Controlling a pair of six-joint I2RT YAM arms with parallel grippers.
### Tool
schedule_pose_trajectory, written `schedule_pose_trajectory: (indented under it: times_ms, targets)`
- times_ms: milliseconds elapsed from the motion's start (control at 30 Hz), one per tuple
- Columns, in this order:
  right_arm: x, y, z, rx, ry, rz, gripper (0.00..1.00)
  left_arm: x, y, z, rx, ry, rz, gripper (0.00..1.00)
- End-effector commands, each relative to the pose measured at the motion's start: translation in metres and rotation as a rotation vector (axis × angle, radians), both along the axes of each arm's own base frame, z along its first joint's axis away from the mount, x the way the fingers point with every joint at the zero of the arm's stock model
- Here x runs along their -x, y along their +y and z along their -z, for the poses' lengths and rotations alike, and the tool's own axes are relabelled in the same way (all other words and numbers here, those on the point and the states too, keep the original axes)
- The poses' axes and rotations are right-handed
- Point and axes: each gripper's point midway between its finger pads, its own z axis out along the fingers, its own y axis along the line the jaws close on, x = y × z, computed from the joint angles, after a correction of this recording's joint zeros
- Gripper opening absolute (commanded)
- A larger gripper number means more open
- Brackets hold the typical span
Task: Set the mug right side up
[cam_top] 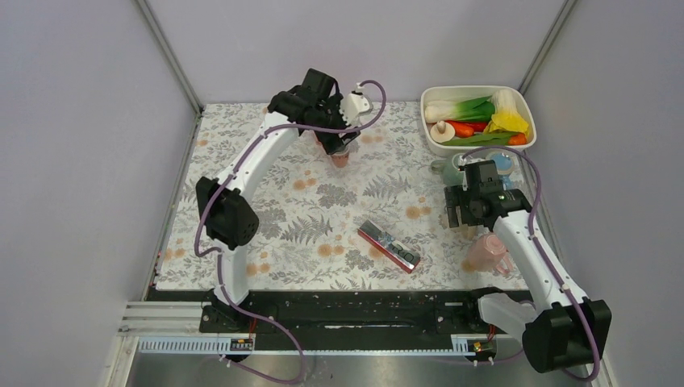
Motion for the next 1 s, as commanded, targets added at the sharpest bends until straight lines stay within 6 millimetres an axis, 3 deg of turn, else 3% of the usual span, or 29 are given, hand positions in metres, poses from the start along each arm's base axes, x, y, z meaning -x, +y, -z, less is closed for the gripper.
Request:
schedule_pose_trajectory:
  times_ms: [0,267,300,433,500,800,967]
  targets:
    - [-0.009,-0.008,0.013,0.071,0.026,-0.090,0.89,0.024,-0.009,-0.031,0.127,0.023,-0.006,0.77]
    - [-0.031,-0.009,0.047,0.080,0.097,-0.116,0.81,0.039,-0.008,-0.046,0.174,0.035,-0.018,0.77]
    - [-0.033,-0.006,0.051,0.073,0.097,-0.123,0.77,0.040,-0.007,-0.048,0.176,0.032,-0.018,0.77]
    - [-0.035,-0.003,0.064,0.051,0.132,-0.124,0.48,0.042,-0.005,-0.051,0.177,0.026,-0.018,0.77]
    - [-0.033,-0.004,0.070,0.059,0.152,-0.118,0.42,0.044,-0.004,-0.052,0.178,0.025,-0.021,0.77]
    - [-0.038,0.004,0.071,0.020,0.117,-0.139,0.19,0.056,-0.003,-0.059,0.205,0.040,-0.018,0.77]
    - [-0.037,0.024,0.072,-0.078,0.113,-0.203,0.18,0.060,-0.004,-0.060,0.216,0.049,-0.015,0.77]
